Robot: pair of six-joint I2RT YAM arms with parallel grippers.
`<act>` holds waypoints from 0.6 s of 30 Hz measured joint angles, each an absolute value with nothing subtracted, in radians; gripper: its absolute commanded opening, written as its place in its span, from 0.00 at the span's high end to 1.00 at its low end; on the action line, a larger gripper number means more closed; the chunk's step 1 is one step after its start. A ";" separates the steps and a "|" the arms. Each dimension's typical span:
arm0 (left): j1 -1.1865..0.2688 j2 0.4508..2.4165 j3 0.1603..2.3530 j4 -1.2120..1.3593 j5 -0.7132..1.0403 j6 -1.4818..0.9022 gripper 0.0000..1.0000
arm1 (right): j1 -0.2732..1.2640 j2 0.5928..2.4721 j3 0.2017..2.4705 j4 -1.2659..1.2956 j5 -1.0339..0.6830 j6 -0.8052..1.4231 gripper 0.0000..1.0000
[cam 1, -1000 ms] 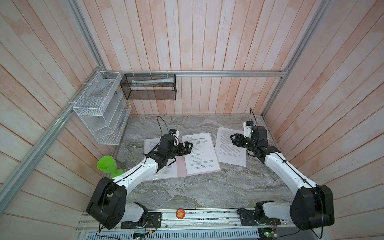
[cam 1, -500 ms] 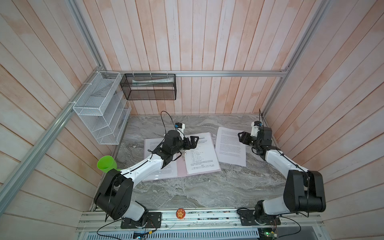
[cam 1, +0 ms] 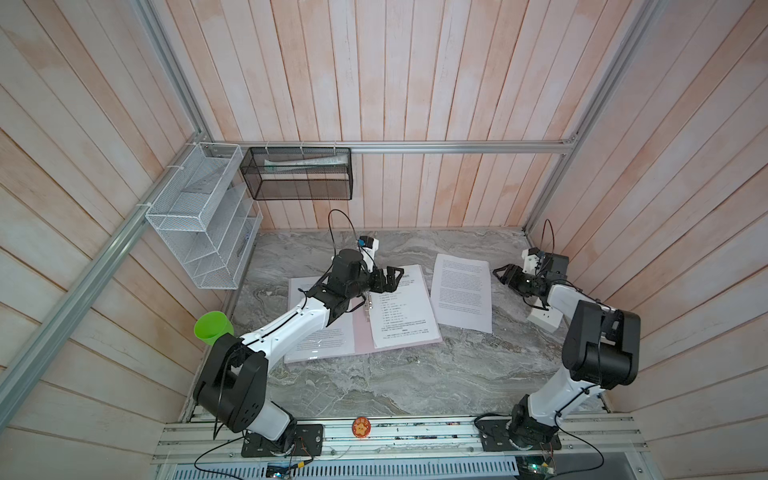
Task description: Put the files into the folder
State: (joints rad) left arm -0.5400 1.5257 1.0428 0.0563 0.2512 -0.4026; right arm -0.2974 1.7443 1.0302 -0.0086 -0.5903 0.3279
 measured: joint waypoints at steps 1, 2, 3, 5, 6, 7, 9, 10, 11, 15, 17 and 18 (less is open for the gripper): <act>-0.540 1.525 1.031 0.054 0.254 -0.403 0.00 | -0.313 1.755 1.034 -0.009 -0.595 0.324 0.39; -0.540 1.524 1.019 0.050 0.256 -0.403 0.00 | -0.328 1.766 1.035 -0.009 -0.599 0.321 0.39; -0.540 1.522 1.008 0.048 0.257 -0.403 0.00 | -0.339 1.773 1.035 -0.009 -0.603 0.320 0.40; -0.540 1.518 0.986 0.044 0.258 -0.403 0.00 | -0.363 1.788 1.035 -0.009 -0.615 0.318 0.42; -0.540 1.515 0.978 0.043 0.258 -0.403 0.00 | -0.369 1.795 1.035 -0.009 -0.623 0.317 0.43; -0.540 1.512 0.971 0.042 0.258 -0.403 0.00 | -0.373 1.802 1.035 -0.008 -0.633 0.318 0.43; -0.537 1.509 0.964 0.041 0.262 -0.403 0.00 | -0.373 1.817 1.035 -0.007 -0.657 0.318 0.45; -0.536 1.507 0.963 0.041 0.265 -0.403 0.00 | -0.373 1.823 1.033 -0.003 -0.669 0.319 0.45; -0.535 1.507 0.963 0.042 0.268 -0.403 0.00 | -0.371 1.829 1.030 -0.001 -0.681 0.320 0.45; -0.524 1.502 0.958 0.044 0.281 -0.403 0.00 | -0.367 1.850 1.026 -0.005 -0.705 0.321 0.48; -0.520 1.496 0.948 0.043 0.283 -0.403 0.00 | -0.362 1.854 1.022 -0.012 -0.709 0.318 0.48; -0.518 1.494 0.945 0.043 0.284 -0.403 0.00 | -0.356 1.854 1.016 -0.013 -0.710 0.317 0.48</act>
